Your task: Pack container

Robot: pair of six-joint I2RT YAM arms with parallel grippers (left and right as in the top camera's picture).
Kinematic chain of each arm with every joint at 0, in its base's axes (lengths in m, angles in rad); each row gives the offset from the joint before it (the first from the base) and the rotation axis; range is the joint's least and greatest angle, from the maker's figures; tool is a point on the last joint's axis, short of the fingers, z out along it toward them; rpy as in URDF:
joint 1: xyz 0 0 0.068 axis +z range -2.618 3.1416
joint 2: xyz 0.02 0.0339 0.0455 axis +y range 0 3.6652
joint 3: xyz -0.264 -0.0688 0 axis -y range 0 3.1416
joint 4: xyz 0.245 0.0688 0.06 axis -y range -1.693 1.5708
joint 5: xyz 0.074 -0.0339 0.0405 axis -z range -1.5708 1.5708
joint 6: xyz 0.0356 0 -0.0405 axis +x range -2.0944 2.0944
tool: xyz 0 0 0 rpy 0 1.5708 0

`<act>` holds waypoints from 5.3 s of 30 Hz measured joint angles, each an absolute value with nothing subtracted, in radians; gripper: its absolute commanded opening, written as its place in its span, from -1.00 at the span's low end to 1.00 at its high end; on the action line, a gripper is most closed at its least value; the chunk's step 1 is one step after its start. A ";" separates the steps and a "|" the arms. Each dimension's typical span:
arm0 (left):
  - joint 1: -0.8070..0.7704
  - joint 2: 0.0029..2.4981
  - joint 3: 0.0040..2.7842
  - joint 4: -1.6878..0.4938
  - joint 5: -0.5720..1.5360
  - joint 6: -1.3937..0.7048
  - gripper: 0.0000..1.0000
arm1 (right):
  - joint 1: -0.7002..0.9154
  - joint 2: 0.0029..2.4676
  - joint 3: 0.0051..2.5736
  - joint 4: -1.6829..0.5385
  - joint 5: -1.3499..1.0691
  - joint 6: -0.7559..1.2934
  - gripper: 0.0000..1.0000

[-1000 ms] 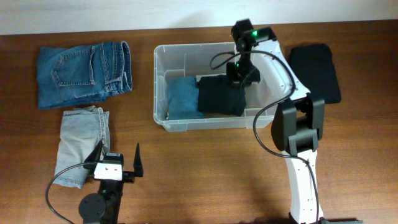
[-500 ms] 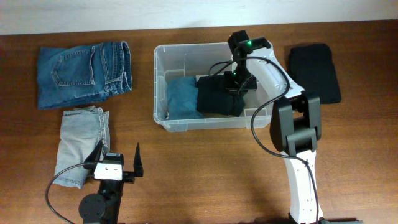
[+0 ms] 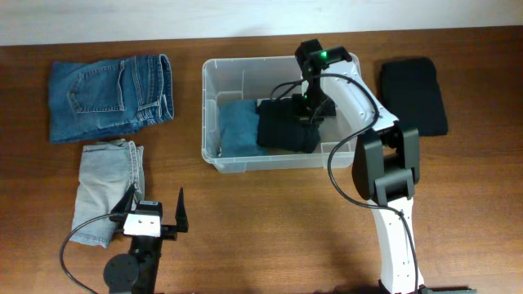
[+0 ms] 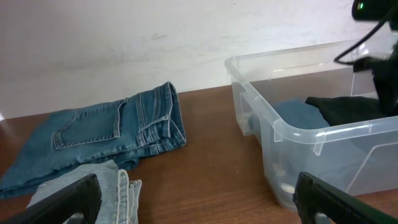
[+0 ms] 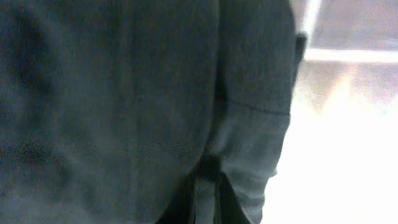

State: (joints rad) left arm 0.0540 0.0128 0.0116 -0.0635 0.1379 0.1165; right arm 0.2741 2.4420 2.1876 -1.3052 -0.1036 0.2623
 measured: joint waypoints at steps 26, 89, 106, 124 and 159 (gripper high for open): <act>0.054 0.013 0.012 -0.064 0.138 0.117 0.98 | 0.445 2.442 2.150 -1.179 -0.132 0.224 -0.81; 0.054 0.013 0.012 -0.064 0.138 0.117 0.99 | 0.086 2.416 2.915 -1.584 -0.047 0.345 0.97; 0.054 0.013 0.012 -0.064 0.138 0.117 0.98 | -0.326 2.425 2.626 -1.494 -0.205 0.449 0.97; 0.054 0.013 0.012 -0.064 0.138 0.117 0.98 | -0.327 2.439 2.386 -1.482 -0.218 0.918 0.97; 0.054 0.013 0.012 -0.064 0.138 0.117 0.98 | -0.394 2.440 2.167 -1.294 -0.022 1.118 0.97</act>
State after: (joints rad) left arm 0.0540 0.0128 0.0116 -0.0635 0.1379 0.1169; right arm -0.3939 2.4397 2.1674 -1.2942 -0.0216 1.1183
